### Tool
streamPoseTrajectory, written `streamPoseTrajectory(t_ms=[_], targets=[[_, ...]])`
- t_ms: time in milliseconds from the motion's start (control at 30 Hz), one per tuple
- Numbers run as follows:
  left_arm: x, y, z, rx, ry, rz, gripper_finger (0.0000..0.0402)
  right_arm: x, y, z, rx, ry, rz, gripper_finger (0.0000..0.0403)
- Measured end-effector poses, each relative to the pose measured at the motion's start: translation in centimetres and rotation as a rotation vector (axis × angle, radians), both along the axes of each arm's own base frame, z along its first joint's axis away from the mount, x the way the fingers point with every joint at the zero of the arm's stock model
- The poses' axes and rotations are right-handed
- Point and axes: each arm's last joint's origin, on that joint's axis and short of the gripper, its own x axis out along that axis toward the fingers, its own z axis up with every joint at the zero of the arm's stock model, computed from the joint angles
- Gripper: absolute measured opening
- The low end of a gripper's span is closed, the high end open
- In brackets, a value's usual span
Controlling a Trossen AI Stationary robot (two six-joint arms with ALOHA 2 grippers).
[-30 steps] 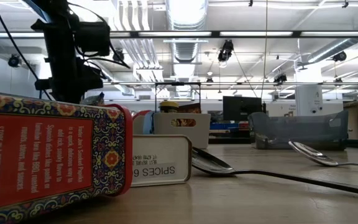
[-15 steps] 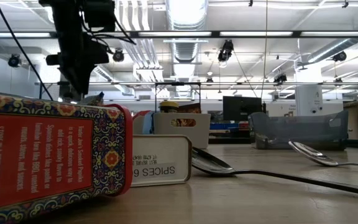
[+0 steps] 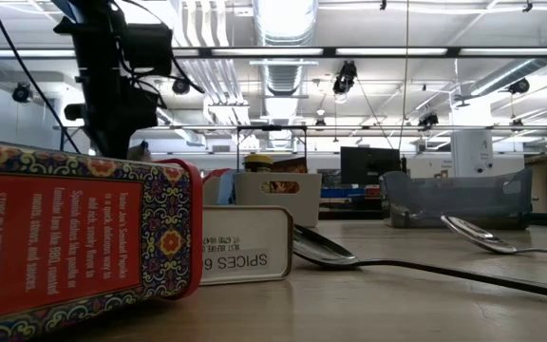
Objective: Pick & Place Food Item
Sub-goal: Put the blue noodle pack into the left gray bin, then put the brown seasoning bottle into the right gray bin
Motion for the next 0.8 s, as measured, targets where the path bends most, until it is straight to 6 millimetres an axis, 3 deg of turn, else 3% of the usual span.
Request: streamPoseTrajectory(t_ms=[233, 533, 667, 800], targets=[[0.0, -0.1, 0.0, -0.045, -0.031, 0.0, 0.0112, 0.0, 0.0, 0.0, 0.0, -0.001, 0.0, 0.0212], [-0.5, -0.5, 4.9, 0.0, -0.214, -0.068, 0.0112, 0.0, 0.0, 0.0, 0.0, -0.001, 0.0, 0.0212], [-1.2, -1.3, 6.2, -0.143, -0.275, -0.223, 0.0112, 0.0, 0.0, 0.0, -0.006, -0.002, 0.005, 0.0212], [-1.9, -2.7, 6.1, -0.328, -0.244, -0.307, 0.0112, 0.0, 0.0, 0.0, -0.014, -0.002, 0.009, 0.0212]])
